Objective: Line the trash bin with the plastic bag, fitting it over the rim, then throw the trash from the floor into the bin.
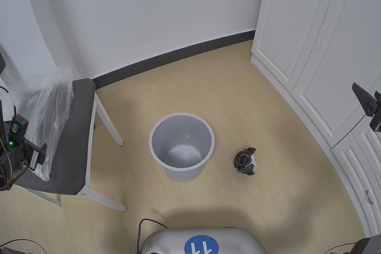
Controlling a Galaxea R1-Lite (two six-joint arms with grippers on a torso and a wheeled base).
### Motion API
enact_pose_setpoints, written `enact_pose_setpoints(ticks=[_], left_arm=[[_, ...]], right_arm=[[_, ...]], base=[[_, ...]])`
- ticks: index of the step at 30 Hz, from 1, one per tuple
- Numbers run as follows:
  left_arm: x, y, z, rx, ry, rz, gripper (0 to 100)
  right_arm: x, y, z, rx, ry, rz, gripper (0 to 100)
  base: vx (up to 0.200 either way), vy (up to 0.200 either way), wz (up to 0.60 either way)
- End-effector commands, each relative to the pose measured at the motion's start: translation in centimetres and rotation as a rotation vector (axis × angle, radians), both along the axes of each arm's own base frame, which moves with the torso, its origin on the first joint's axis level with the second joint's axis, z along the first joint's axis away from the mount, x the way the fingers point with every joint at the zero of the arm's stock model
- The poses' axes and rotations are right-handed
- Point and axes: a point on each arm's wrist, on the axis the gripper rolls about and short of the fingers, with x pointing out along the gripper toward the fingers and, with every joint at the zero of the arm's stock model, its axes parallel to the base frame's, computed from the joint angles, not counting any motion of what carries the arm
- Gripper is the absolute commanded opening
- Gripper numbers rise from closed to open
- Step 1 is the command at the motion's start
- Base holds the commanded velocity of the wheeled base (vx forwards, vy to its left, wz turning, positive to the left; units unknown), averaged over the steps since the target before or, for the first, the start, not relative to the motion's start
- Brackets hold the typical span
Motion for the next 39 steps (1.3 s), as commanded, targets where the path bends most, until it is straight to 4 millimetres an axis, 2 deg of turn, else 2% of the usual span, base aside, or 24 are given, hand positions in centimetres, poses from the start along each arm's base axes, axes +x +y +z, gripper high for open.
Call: enact_pose_setpoints(ticks=[1,13,21,24,27,32,39], left_arm=[[1.3,0.8,-1.4,0.026,0.046,0.088,100],[1.3,1.8,-3.0,0.018,0.099,0.151,100],[1.4,2.6,-2.8,0.025,0.078,0.189,100],[0.7,3.1,-1.5,0.046,0.020,0.212,100],[-1.1,3.7,0.2,0.121,-0.036,0.234,100],[-4.1,4.4,1.5,0.247,-0.058,0.268,100],[-4.3,4.6,1.5,0.278,-0.043,0.237,100]], right_arm=[[-0.2,-0.1,-0.2,-0.008,0.002,0.001,100],[-0.3,-0.2,-0.1,-0.004,-0.005,-0.002,100],[-0.6,-0.4,0.1,-0.015,-0.018,-0.006,100],[-0.8,-0.5,0.2,-0.012,-0.028,-0.014,100],[-1.0,-0.6,0.4,-0.009,-0.036,-0.016,100],[-1.1,-0.7,0.4,-0.007,-0.040,-0.016,100],[-1.1,-0.7,0.3,-0.012,-0.037,-0.012,100]], base=[[0.000,0.000,0.00],[0.000,0.000,0.00],[0.000,0.000,0.00],[0.000,0.000,0.00],[0.000,0.000,0.00],[0.000,0.000,0.00],[0.000,0.000,0.00]])
